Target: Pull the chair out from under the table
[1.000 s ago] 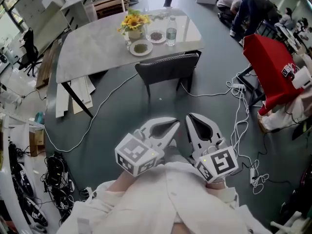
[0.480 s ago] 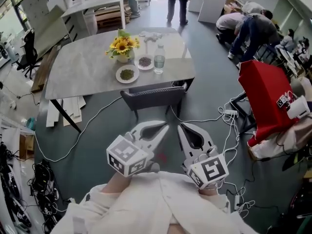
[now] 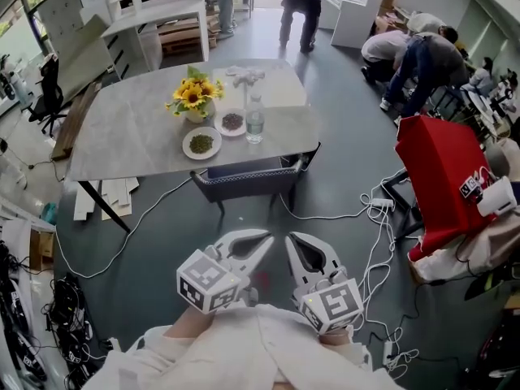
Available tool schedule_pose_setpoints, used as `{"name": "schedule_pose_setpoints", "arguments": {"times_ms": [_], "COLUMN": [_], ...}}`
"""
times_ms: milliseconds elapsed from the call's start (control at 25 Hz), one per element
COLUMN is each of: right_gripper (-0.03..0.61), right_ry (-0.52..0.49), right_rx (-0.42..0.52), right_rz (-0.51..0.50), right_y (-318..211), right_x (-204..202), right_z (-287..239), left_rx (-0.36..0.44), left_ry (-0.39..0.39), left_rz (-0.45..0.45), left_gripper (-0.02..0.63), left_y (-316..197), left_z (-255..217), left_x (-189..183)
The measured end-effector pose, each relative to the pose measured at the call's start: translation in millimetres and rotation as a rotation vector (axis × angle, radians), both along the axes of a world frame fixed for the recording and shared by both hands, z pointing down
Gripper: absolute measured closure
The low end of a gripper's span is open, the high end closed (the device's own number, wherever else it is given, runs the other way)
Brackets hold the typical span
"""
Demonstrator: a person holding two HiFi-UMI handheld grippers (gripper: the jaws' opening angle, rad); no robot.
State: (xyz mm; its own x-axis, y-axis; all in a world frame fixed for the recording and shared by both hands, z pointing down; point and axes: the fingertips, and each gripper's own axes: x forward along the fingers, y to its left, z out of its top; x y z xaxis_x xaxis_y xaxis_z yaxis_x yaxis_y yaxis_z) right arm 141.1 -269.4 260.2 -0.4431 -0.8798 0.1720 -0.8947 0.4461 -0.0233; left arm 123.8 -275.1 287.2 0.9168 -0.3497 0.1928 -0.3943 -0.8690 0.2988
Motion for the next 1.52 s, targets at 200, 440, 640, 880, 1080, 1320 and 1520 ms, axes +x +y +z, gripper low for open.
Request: {"name": "schedule_pose_setpoints", "arguments": {"times_ms": [200,440,640,880,1080,1320,1520], "right_gripper": [0.575,0.575,0.575,0.575,0.575,0.575,0.575], "right_ry": [-0.011,-0.001,0.013,0.047,0.046,0.032,0.018], "right_rx": [-0.005,-0.007,0.0,-0.006,-0.008,-0.027,-0.027], "right_rz": [0.022,0.011,-0.004,0.005,0.04,0.085,0.072], "right_y": [-10.3,-37.7,-81.8,-137.7,-184.5,-230.8,-258.8], "right_x": [11.4,11.0,6.1,4.7,2.9,6.3,-2.5], "right_z": [6.4,7.7,5.5,1.9,-3.0,1.5,3.7], "left_rx": [-0.014,-0.007,-0.001,0.015,0.027,0.064,0.039], "left_ry": [-0.022,-0.01,0.008,0.0,-0.007,0.011,-0.009], "left_rz": [0.007,0.006,-0.006,-0.022,-0.023,-0.001,0.05], "left_gripper": [0.597,0.597,0.597,0.597,0.597,0.597,0.597], "left_y": [-12.3,-36.8,-79.0,-136.0,-184.8,-223.5,-245.2], "left_z": [9.6,8.2,4.2,0.9,-1.6,-7.6,1.8], "left_x": [5.1,7.7,3.7,-2.5,-12.6,-14.9,-16.5]}}
